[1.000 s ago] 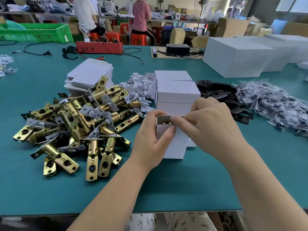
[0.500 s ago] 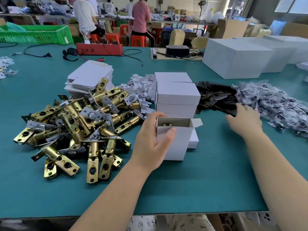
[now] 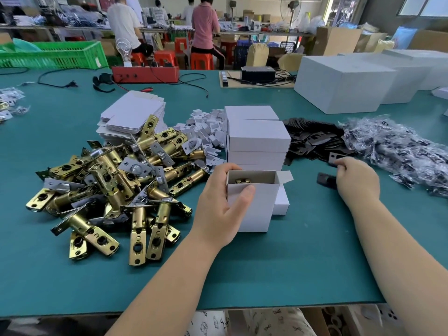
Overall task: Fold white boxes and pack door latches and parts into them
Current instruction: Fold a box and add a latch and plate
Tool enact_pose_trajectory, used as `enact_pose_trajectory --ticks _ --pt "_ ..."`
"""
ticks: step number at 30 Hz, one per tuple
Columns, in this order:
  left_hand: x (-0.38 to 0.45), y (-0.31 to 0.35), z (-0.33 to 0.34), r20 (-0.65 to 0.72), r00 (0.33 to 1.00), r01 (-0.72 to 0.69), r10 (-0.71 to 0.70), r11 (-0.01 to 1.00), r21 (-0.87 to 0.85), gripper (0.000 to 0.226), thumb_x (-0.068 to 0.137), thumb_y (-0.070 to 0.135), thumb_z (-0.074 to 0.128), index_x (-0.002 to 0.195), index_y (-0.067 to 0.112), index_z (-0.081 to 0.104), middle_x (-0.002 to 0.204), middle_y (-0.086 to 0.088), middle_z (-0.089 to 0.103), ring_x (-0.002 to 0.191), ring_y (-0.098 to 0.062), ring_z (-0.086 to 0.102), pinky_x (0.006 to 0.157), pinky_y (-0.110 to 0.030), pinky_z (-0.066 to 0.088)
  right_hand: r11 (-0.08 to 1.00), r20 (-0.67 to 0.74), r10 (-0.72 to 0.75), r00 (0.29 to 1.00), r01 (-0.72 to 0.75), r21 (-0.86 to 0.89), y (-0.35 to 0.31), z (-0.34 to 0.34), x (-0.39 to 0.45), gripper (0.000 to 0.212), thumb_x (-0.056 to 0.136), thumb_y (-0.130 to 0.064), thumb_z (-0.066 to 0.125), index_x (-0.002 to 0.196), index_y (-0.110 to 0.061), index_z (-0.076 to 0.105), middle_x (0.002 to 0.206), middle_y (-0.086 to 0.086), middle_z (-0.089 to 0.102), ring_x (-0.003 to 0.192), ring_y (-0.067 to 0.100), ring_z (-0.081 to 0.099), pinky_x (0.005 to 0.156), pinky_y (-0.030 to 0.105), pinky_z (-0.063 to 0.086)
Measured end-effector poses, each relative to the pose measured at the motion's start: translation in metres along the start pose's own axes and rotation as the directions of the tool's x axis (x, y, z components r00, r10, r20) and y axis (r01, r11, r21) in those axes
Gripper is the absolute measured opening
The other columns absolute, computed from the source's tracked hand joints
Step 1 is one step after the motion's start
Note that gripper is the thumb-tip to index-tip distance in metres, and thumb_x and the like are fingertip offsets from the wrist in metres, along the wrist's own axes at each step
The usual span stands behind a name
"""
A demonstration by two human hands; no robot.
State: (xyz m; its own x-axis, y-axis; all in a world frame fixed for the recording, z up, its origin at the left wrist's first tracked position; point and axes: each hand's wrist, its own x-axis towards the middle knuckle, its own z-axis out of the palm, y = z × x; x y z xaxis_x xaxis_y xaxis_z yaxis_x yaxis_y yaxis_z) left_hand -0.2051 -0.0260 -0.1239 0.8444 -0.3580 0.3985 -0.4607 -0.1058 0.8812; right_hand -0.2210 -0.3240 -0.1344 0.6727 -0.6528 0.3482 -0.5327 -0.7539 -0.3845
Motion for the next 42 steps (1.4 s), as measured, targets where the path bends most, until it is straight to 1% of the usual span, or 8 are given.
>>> enact_pose_trajectory --ticks 6,10,14,18,25,29,35,42 --pt "-0.001 0.000 -0.001 -0.001 1.000 -0.008 0.008 1.000 -0.002 0.029 0.077 0.053 0.047 0.102 0.039 0.047 0.093 0.014 0.055 0.082 -0.006 0.052 0.072 -0.023 0.039 0.989 0.367 -0.018 0.930 0.071 -0.130 -0.005 -0.011 -0.010 0.057 0.085 -0.063 0.053 0.097 -0.009 0.069 0.119 0.013 0.056 0.116 0.034 0.045 0.094 0.041 0.043" --pt "-0.001 -0.001 0.000 0.008 1.000 -0.007 0.007 1.000 -0.016 0.031 0.077 0.053 0.047 0.103 0.035 0.048 0.093 0.010 0.056 0.082 -0.010 0.053 0.071 -0.026 0.040 0.982 0.531 -0.176 0.829 0.183 0.039 0.004 -0.024 -0.012 0.064 0.077 -0.047 0.074 0.127 -0.011 0.060 0.140 0.005 0.049 0.131 0.022 0.041 0.109 0.034 0.030" --pt "-0.001 -0.001 0.000 0.013 1.000 -0.009 0.009 1.000 -0.012 0.035 0.078 0.053 0.047 0.106 0.032 0.049 0.094 0.009 0.057 0.081 -0.010 0.054 0.071 -0.026 0.040 0.965 0.445 -0.259 0.857 0.206 0.163 0.009 -0.027 -0.012 0.020 0.073 -0.030 0.082 0.089 -0.025 0.072 0.106 -0.001 0.066 0.097 0.015 0.057 0.081 0.028 0.037" --pt "0.000 -0.001 0.000 0.006 1.000 -0.012 0.012 1.000 0.005 0.029 0.077 0.054 0.046 0.103 0.039 0.046 0.096 0.012 0.057 0.086 -0.009 0.055 0.071 -0.026 0.042 0.956 0.359 -0.287 0.888 0.241 0.169 0.007 -0.025 -0.012 0.016 0.076 -0.024 0.080 0.070 -0.031 0.067 0.093 -0.003 0.066 0.089 0.014 0.056 0.079 0.028 0.038" --pt "0.001 0.000 0.000 0.009 1.000 -0.011 0.011 1.000 -0.003 0.028 0.078 0.053 0.047 0.102 0.039 0.046 0.096 0.012 0.056 0.087 -0.010 0.055 0.073 -0.026 0.042 0.939 0.277 -0.191 0.942 0.092 0.332 0.000 -0.013 -0.015 0.010 0.094 -0.024 0.059 0.085 -0.019 0.060 0.097 -0.007 0.062 0.084 0.011 0.057 0.072 0.028 0.040" --pt "0.000 0.000 0.000 0.011 1.000 -0.007 0.007 1.000 -0.005 0.029 0.078 0.053 0.047 0.103 0.038 0.047 0.096 0.012 0.056 0.087 -0.009 0.054 0.074 -0.025 0.041 0.479 0.412 0.103 0.905 -0.408 0.777 -0.017 -0.016 -0.016 0.018 0.104 -0.022 0.036 0.089 -0.021 0.047 0.092 0.005 0.065 0.064 0.011 0.062 0.051 0.023 0.047" --pt "0.001 0.000 0.000 0.017 1.000 0.002 -0.001 1.000 -0.002 0.029 0.077 0.053 0.047 0.104 0.040 0.046 0.097 0.011 0.057 0.087 -0.007 0.054 0.074 -0.024 0.041 -0.160 0.736 -0.014 0.677 -0.728 0.666 -0.008 -0.024 -0.015 0.041 0.099 -0.044 0.036 0.079 -0.012 0.050 0.098 0.014 0.068 0.052 0.011 0.059 0.040 0.013 0.042" --pt "0.002 0.000 0.002 0.012 1.000 0.008 -0.007 1.000 -0.001 0.030 0.077 0.054 0.047 0.104 0.040 0.046 0.100 0.010 0.058 0.092 -0.009 0.056 0.076 -0.026 0.043 0.166 0.566 0.036 0.824 -0.563 0.810 -0.019 -0.023 -0.019 0.029 0.099 -0.033 0.045 0.080 -0.020 0.062 0.076 -0.004 0.067 0.056 0.007 0.058 0.046 0.017 0.044"
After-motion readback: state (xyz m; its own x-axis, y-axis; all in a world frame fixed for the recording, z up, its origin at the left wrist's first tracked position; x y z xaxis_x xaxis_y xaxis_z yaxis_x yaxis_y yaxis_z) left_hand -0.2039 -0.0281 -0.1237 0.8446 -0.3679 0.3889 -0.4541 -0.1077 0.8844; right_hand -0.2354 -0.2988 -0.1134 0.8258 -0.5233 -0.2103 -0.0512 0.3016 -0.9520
